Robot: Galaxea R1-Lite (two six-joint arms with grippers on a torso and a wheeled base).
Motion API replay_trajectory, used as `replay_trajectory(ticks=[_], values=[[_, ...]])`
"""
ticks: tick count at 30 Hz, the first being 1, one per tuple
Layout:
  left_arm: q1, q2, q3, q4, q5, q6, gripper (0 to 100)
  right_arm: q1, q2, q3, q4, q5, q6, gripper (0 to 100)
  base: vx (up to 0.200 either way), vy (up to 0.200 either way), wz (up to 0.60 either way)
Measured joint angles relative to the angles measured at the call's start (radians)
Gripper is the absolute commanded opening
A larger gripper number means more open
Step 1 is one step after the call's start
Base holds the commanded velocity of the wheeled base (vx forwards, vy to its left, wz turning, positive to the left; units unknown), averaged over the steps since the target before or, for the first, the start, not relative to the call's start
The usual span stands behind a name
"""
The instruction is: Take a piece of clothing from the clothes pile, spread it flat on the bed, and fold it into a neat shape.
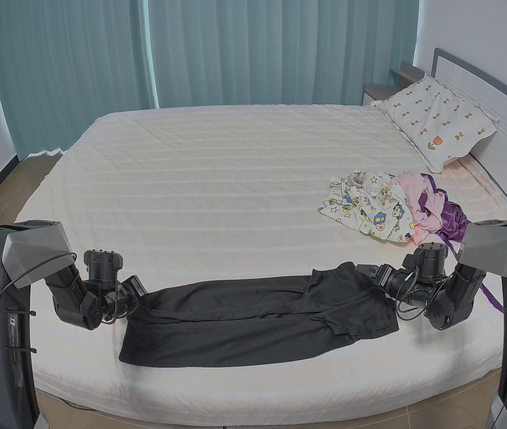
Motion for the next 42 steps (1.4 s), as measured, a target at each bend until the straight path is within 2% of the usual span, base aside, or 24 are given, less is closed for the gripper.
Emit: replay_trajectory(ticks=[7,15,26,27,38,42], values=[[0.009,0.004,-0.005,-0.07,0.028,-0.092,0,0.0,0.008,0.008,-0.016,-0.005,-0.001,100,0.0,0.0,0.0],[0.026,0.02,-0.001,-0.074,0.089,-0.098,0,-0.003,0.019,0.013,-0.025,-0.012,-0.001,100,0.0,0.0,0.0],[0.029,0.049,-0.027,-0.081,0.092,-0.092,0,-0.002,0.022,0.015,-0.034,-0.014,0.0,100,0.0,0.0,0.0],[0.029,0.051,-0.03,-0.081,0.092,-0.092,100,-0.001,0.021,0.015,-0.034,-0.014,0.0,100,0.0,0.0,0.0],[0.039,0.054,-0.031,-0.081,0.08,-0.13,100,0.013,0.011,-0.031,-0.022,-0.025,-0.002,100,0.0,0.0,0.0],[0.042,0.05,-0.031,-0.082,0.076,-0.175,100,0.06,0.0,-0.074,0.029,-0.032,-0.002,100,0.0,0.0,0.0]])
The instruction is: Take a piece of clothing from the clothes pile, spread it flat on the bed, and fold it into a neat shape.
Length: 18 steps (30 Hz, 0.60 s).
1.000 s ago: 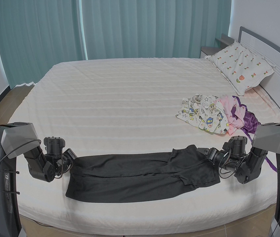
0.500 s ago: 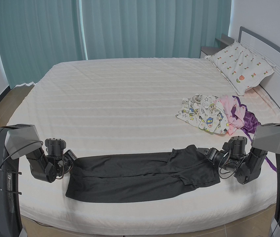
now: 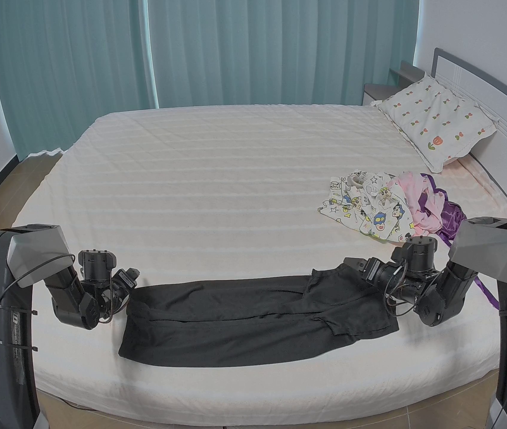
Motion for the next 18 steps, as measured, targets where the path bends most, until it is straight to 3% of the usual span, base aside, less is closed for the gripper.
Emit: replay_trajectory(ticks=[9,18], values=[[0.002,-0.012,0.01,-0.004,-0.01,-0.02,100,0.143,0.008,-0.133,0.154,-0.031,0.002,100,0.0,0.0,0.0],[0.001,-0.015,0.013,-0.023,-0.01,-0.028,100,0.208,0.105,-0.28,0.208,-0.076,0.001,100,0.0,0.0,0.0]])
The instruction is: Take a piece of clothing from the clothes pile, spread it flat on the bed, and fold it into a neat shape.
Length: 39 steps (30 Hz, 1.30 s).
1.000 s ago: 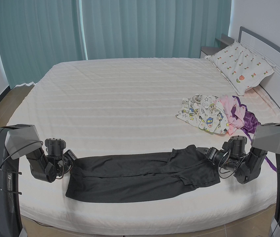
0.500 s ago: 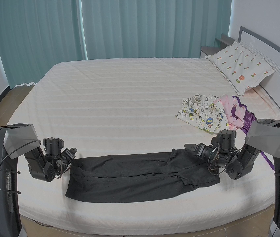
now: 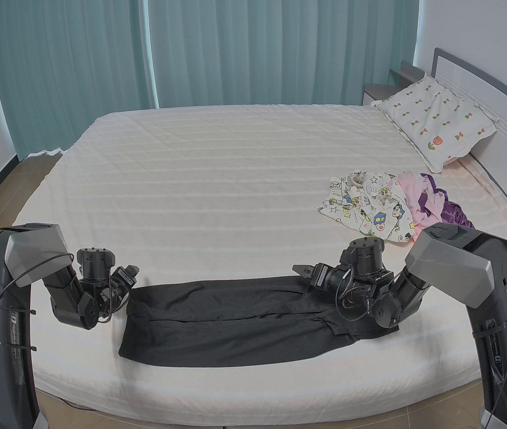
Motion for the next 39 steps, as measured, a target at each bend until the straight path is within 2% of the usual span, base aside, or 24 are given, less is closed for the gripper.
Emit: replay_trajectory(ticks=[6,12,16,22,25,31,35,39], values=[[-0.001,0.0,0.002,0.0,0.0,0.0,100,0.021,0.055,-0.111,0.01,0.0,0.017,100,0.0,0.0,0.0],[-0.001,0.0,0.002,-0.001,0.004,0.0,100,0.049,0.093,-0.177,-0.046,-0.005,0.134,100,0.0,0.0,0.0],[-0.002,0.0,0.001,-0.001,0.005,0.0,100,0.046,0.104,-0.18,-0.087,-0.022,0.143,100,0.0,0.0,0.0],[-0.002,0.0,0.001,-0.001,0.006,0.0,100,0.0,0.065,-0.116,-0.116,-0.067,0.131,100,0.0,0.0,0.0],[-0.001,0.0,0.001,-0.001,0.006,0.0,100,-0.034,0.03,-0.05,-0.117,-0.07,0.099,100,0.0,0.0,0.0],[-0.002,0.0,0.001,-0.001,0.006,0.0,100,-0.129,-0.015,0.103,-0.149,-0.047,-0.067,100,0.0,0.0,0.0],[-0.003,0.0,0.001,-0.001,0.007,0.0,100,-0.183,-0.024,0.147,-0.161,0.017,-0.096,100,0.0,0.0,0.0],[-0.002,0.001,0.001,-0.001,0.007,0.001,100,-0.223,-0.023,0.155,-0.158,0.04,-0.141,100,0.0,0.0,0.0]])
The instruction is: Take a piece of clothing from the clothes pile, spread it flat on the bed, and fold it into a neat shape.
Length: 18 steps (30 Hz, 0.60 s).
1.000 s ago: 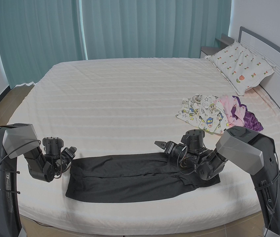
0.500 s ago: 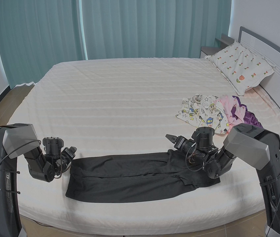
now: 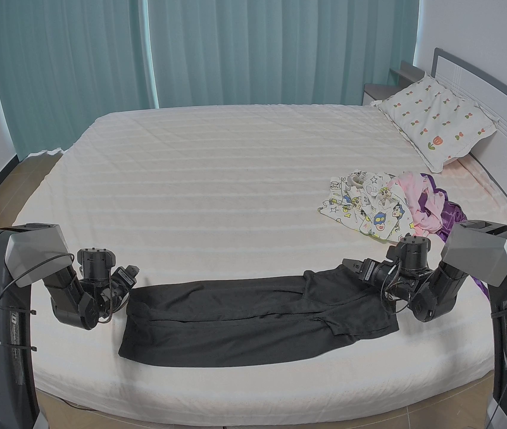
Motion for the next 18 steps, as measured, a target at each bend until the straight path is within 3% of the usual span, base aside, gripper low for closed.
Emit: replay_trajectory(ticks=[12,13,18], values=[[0.0,0.0,-0.001,0.0,0.0,0.0,100,-0.026,-0.006,0.011,0.076,0.098,-0.018,100,0.0,0.0,0.0],[0.0,0.0,-0.001,0.0,0.0,0.0,100,-0.026,-0.008,0.012,0.092,0.1,-0.021,0,0.0,0.0,0.0],[0.0,0.0,-0.003,0.0,0.0,0.0,100,-0.025,-0.023,0.017,0.156,0.113,-0.064,0,0.0,0.0,0.0]])
